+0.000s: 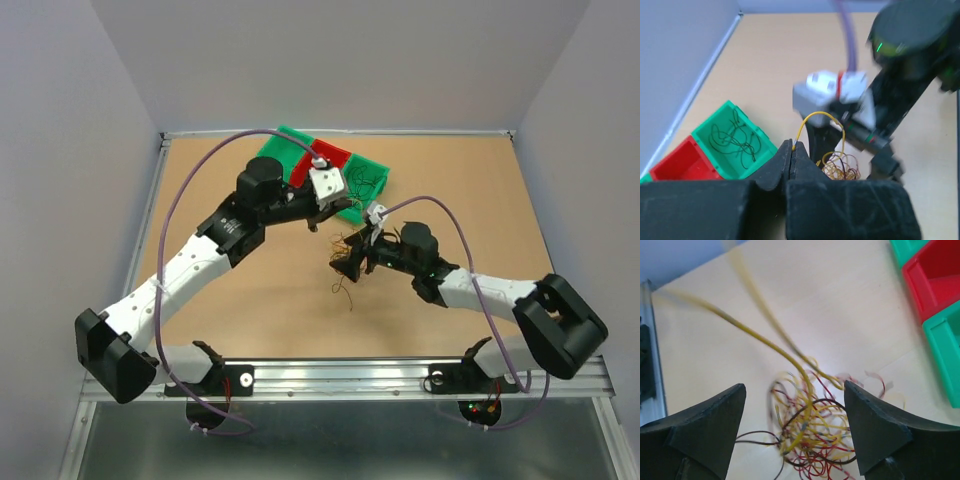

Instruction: Untangle the cables

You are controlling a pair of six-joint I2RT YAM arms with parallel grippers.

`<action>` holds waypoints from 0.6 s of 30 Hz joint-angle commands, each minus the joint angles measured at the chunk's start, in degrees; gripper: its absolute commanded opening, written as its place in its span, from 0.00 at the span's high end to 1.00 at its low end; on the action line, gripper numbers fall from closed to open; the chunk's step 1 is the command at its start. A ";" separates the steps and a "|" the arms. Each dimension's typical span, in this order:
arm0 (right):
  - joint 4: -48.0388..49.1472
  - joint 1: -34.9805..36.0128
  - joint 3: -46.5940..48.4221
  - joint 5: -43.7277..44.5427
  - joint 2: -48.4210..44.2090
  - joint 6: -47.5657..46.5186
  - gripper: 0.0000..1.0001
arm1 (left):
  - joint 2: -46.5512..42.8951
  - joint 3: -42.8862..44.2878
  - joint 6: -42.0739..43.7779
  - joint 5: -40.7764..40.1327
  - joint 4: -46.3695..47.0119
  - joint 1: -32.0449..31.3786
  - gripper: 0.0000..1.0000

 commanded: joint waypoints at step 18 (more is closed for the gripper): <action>9.45 -0.05 3.70 -1.27 13.31 -3.58 0.73 | -2.14 45.02 -0.47 -53.96 5.48 0.96 1.00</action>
